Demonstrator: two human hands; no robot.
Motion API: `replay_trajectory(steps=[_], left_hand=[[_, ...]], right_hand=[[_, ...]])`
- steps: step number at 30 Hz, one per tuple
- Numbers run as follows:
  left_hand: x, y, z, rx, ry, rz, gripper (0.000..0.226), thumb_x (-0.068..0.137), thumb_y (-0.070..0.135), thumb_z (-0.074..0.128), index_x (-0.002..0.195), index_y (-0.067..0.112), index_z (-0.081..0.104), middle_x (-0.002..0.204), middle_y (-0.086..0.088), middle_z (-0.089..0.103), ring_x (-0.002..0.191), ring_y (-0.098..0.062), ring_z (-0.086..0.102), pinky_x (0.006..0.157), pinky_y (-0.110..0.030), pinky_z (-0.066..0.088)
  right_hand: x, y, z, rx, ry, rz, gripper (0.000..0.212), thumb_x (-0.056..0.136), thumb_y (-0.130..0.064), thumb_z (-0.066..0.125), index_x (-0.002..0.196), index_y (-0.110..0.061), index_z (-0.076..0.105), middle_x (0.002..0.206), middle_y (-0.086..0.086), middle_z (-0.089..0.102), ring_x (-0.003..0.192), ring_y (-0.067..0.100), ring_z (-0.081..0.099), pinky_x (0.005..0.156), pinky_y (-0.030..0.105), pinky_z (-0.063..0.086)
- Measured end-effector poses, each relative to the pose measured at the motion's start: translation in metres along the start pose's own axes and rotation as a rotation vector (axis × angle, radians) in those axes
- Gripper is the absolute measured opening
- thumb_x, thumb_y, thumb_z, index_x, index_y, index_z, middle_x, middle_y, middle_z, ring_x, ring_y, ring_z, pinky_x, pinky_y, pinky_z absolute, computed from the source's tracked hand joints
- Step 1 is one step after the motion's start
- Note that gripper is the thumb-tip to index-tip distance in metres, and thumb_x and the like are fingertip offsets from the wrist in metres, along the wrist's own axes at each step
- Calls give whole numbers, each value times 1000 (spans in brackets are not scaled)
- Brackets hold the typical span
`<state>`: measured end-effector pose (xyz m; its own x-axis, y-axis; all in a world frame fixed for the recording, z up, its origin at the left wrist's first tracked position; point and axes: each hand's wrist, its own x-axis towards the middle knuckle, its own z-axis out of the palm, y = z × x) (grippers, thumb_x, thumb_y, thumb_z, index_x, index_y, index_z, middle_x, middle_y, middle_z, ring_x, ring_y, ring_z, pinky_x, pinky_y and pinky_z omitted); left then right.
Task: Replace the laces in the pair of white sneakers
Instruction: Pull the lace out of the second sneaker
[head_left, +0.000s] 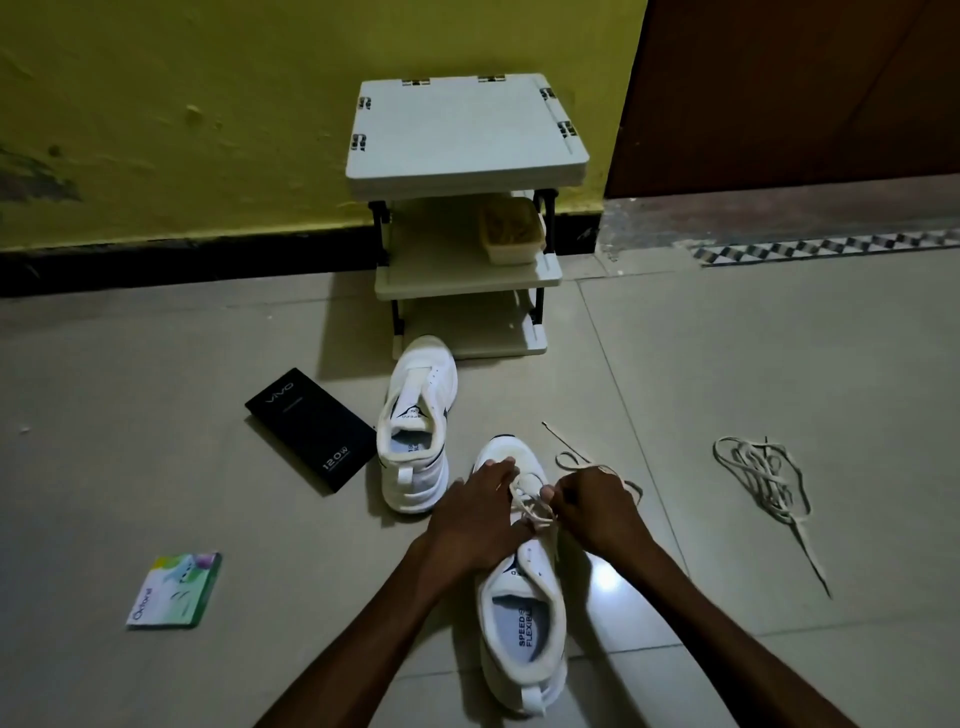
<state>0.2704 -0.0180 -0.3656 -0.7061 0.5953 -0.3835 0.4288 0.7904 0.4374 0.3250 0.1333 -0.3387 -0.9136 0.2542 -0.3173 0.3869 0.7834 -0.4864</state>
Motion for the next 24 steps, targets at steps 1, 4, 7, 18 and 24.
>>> replay_trajectory(steps=[1,4,7,18,24], left_hand=[[0,0,0,-30,6,-1,75,94,53,48,155,24,16,162,8,15,149,-14,13,120,-42,19],[0,1,-1,-78,32,18,73,89,59,51,151,30,25,157,7,28,145,-17,27,115,-47,27],[1,1,-1,53,-13,8,76,93,59,45,154,24,19,161,6,18,146,-18,22,116,-48,24],[0,8,-4,75,-83,-77,82,95,58,44,156,23,2,164,8,1,150,-12,1,121,-45,0],[-1,8,-2,88,-31,-35,81,95,53,48,156,17,6,164,4,2,150,-15,6,120,-37,12]], right_hand=[[-1,0,-1,154,-4,-14,51,96,-32,54,49,-19,42,46,-7,44,47,3,42,49,20,29],[-4,-12,-17,851,-39,-7,35,98,-17,49,69,-4,63,70,-6,68,67,5,62,69,21,48],[3,-26,-39,1144,-145,66,26,92,-7,39,72,-5,56,75,7,69,70,25,63,80,36,51],[-18,-66,-100,724,246,-192,43,102,-28,40,62,-20,54,58,-1,50,57,17,45,59,33,37],[-32,-87,-186,1024,421,-445,36,104,-26,34,73,-19,51,62,-12,47,60,7,41,58,22,37]])
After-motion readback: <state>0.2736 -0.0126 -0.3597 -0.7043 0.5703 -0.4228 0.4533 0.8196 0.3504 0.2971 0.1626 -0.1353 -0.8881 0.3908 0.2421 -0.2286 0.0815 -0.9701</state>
